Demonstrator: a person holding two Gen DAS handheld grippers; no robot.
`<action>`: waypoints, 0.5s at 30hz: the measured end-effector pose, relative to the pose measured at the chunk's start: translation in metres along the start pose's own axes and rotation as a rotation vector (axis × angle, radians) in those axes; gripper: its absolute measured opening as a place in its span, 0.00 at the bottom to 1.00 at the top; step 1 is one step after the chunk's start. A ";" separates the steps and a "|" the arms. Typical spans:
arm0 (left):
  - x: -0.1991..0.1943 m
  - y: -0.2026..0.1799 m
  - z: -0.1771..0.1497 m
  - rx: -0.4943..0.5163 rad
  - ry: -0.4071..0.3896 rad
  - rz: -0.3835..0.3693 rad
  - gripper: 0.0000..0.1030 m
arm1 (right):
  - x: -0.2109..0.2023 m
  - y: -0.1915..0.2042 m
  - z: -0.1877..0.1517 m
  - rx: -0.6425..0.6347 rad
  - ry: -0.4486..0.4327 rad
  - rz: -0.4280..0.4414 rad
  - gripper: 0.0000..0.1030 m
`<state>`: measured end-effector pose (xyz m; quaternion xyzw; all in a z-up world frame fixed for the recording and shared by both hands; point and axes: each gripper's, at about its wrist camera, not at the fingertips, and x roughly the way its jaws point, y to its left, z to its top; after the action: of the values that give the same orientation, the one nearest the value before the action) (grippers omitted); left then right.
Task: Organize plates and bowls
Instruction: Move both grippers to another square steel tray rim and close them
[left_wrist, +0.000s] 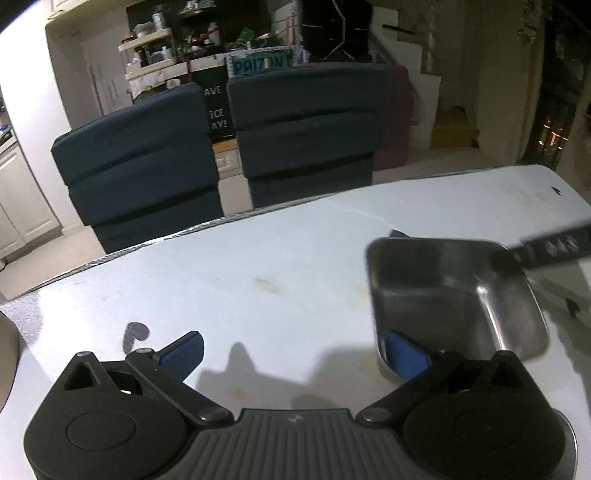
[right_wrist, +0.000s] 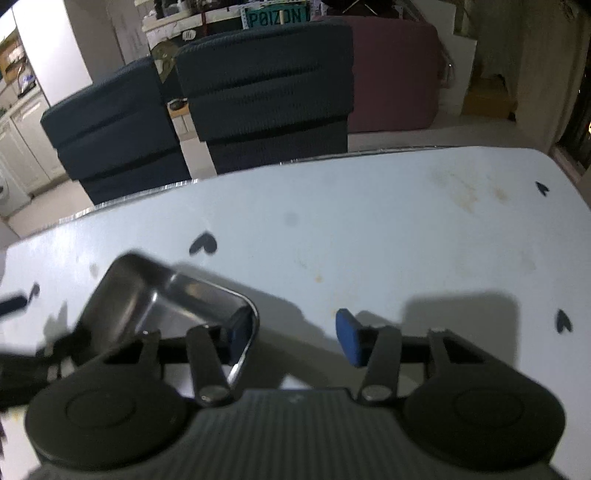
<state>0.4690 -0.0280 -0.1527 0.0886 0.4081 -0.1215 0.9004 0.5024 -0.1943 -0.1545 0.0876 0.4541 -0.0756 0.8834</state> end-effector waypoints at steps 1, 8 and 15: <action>0.000 -0.002 -0.001 0.004 0.003 -0.013 1.00 | 0.001 0.001 0.001 0.003 -0.004 -0.005 0.54; -0.005 -0.006 0.006 -0.100 -0.049 -0.160 0.87 | -0.024 -0.001 -0.009 0.056 -0.023 0.108 0.54; 0.000 -0.010 0.019 -0.195 -0.024 -0.200 0.47 | -0.034 -0.021 -0.024 0.214 0.017 0.211 0.15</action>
<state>0.4797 -0.0430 -0.1409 -0.0420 0.4140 -0.1713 0.8930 0.4592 -0.2077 -0.1419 0.2291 0.4393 -0.0294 0.8681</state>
